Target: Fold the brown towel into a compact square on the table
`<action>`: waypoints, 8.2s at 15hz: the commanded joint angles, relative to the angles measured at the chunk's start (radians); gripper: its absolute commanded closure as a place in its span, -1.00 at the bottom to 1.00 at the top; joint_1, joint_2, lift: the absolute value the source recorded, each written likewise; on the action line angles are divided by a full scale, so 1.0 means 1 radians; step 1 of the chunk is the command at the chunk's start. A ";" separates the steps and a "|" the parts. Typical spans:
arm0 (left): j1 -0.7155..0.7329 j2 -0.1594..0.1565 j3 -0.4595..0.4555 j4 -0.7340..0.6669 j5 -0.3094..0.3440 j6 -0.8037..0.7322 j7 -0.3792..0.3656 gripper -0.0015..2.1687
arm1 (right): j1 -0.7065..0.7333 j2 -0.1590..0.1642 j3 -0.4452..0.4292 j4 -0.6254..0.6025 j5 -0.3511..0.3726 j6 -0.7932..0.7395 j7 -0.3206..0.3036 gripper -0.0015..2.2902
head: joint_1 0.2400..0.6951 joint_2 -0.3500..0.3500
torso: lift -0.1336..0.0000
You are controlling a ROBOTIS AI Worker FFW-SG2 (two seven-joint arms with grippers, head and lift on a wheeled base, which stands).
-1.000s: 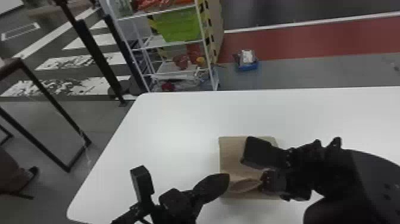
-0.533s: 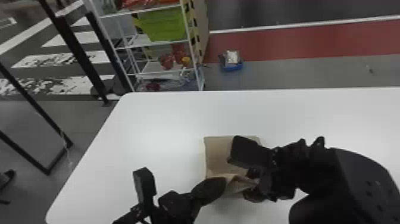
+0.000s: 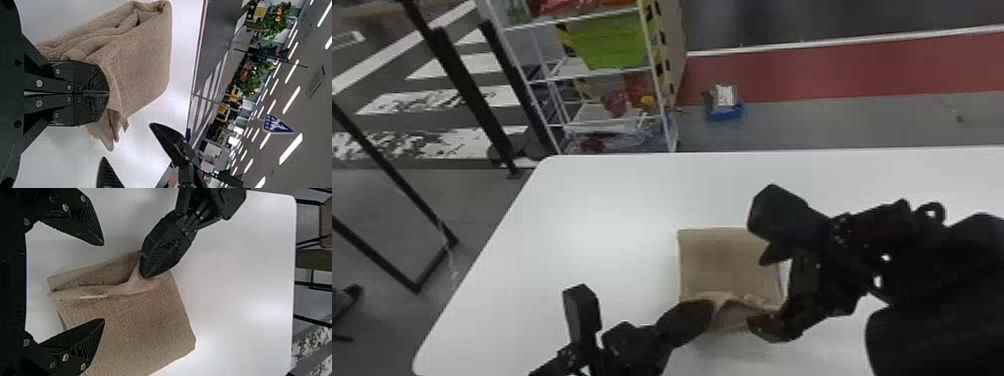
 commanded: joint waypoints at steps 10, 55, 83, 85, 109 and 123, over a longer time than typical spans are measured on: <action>0.011 0.005 -0.007 -0.016 0.005 -0.025 -0.012 0.79 | -0.073 0.184 -0.144 0.282 -0.151 -0.160 -0.200 0.76 | 1.00 0.70 | -0.85; -0.018 0.009 0.069 0.018 0.070 -0.037 -0.081 0.79 | -0.337 0.184 -0.146 0.905 -0.496 -0.611 -0.388 0.76 | 1.00 0.84 | -0.85; -0.018 0.008 0.063 0.009 0.047 -0.025 -0.075 0.79 | -0.156 0.184 -0.359 0.517 -0.369 -0.301 -0.161 0.76 | 1.00 0.66 | -0.85; -0.015 0.006 0.062 0.003 0.041 -0.025 -0.075 0.79 | -0.164 0.184 -0.360 0.542 -0.363 -0.304 -0.161 0.76 | 1.00 0.63 | -0.85; 0.019 0.003 0.108 -0.071 0.068 -0.016 -0.075 0.79 | -0.239 0.184 -0.433 0.878 -0.347 -0.666 -0.174 0.76 | 1.00 0.50 | -0.85; -0.015 -0.002 0.163 -0.135 0.147 -0.050 0.028 0.49 | 0.040 0.182 -0.569 0.229 -0.419 -0.402 -0.240 -0.95 | 1.00 0.65 | -0.85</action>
